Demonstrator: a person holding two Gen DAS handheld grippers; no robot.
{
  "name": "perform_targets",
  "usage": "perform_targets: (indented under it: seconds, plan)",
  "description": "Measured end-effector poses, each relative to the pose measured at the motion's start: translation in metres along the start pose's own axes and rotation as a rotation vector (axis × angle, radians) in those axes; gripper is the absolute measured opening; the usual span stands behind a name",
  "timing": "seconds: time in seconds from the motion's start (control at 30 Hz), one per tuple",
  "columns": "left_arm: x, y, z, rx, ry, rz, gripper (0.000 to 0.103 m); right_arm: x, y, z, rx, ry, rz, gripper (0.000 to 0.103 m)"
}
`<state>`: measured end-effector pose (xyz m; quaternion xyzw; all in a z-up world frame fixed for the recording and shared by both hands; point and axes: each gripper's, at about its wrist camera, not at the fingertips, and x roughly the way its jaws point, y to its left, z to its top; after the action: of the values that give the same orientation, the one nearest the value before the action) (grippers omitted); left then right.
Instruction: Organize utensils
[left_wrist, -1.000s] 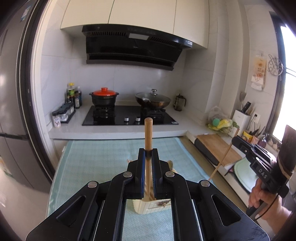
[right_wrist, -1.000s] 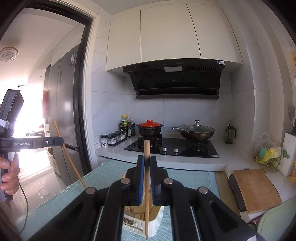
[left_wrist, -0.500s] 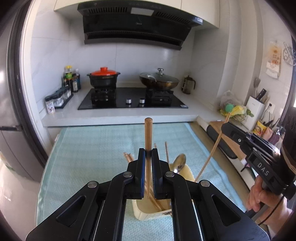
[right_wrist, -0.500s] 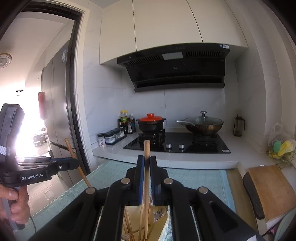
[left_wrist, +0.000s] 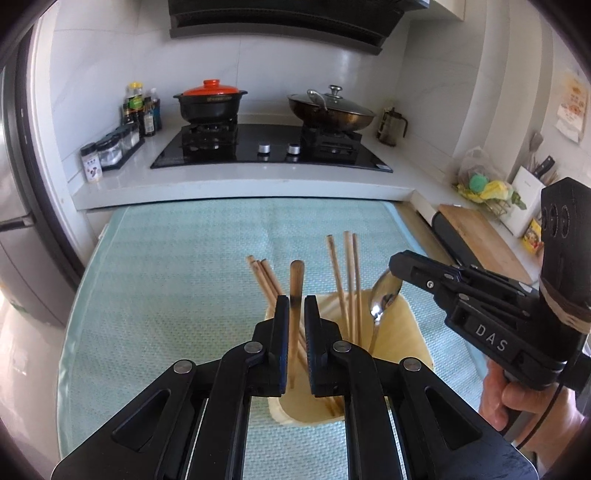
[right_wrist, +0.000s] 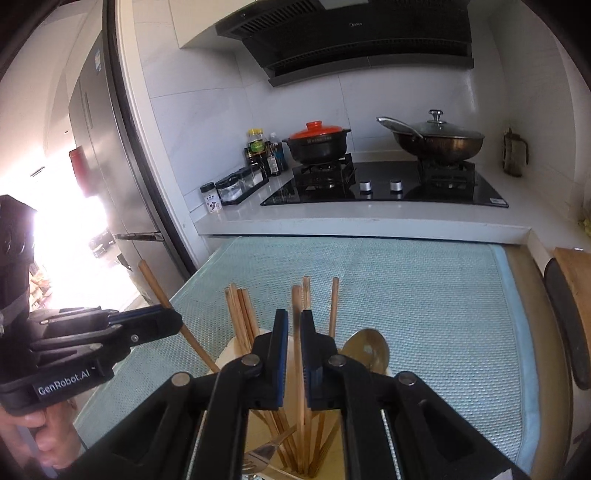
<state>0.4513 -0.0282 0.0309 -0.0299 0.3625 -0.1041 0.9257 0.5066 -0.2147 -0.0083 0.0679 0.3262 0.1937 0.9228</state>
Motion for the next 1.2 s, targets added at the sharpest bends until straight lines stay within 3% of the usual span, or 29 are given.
perform_targets:
  seconds: [0.03, 0.1, 0.17, 0.27, 0.3, 0.43, 0.57, 0.63, 0.73, 0.87, 1.03, 1.2]
  plan:
    - [-0.007, 0.001, 0.0, 0.003, -0.015, 0.004, 0.023, -0.003, 0.0, 0.002, 0.006, -0.006, -0.006, 0.009]
    - [-0.028, 0.002, 0.0, 0.018, -0.062, 0.03, 0.057, -0.015, 0.003, 0.008, 0.016, -0.034, -0.013, 0.021]
    - [-0.055, 0.001, -0.002, 0.043, -0.131, 0.051, 0.072, -0.039, 0.007, 0.012, 0.014, -0.082, -0.022, 0.056]
    - [-0.102, -0.006, -0.014, 0.092, -0.231, 0.098, 0.099, -0.083, 0.018, 0.021, -0.021, -0.176, -0.048, 0.065]
    - [-0.117, -0.01, -0.02, 0.109, -0.273, 0.116, 0.103, -0.099, 0.023, 0.022, -0.034, -0.196, -0.059, 0.067]
    - [-0.164, -0.026, -0.054, 0.159, -0.362, 0.188, 0.103, -0.163, 0.038, 0.01, -0.048, -0.272, -0.104, 0.088]
    - [-0.191, -0.039, -0.095, 0.133, -0.362, 0.259, 0.103, -0.215, 0.059, -0.021, -0.101, -0.329, -0.16, 0.096]
    - [-0.198, -0.043, -0.118, 0.115, -0.343, 0.258, 0.103, -0.237, 0.071, -0.044, -0.132, -0.352, -0.204, 0.102]
    - [-0.199, -0.043, -0.146, 0.049, -0.295, 0.218, 0.103, -0.262, 0.085, -0.08, -0.147, -0.372, -0.218, 0.103]
    - [-0.201, -0.04, -0.175, -0.035, -0.219, 0.144, 0.103, -0.268, 0.091, -0.124, -0.085, -0.28, -0.169, 0.103]
    - [-0.214, -0.045, -0.198, -0.055, -0.194, 0.168, 0.103, -0.272, 0.099, -0.175, -0.022, -0.214, -0.218, 0.103]
    - [-0.232, -0.057, -0.212, -0.015, -0.182, 0.237, 0.103, -0.278, 0.118, -0.196, -0.032, -0.188, -0.279, 0.103]
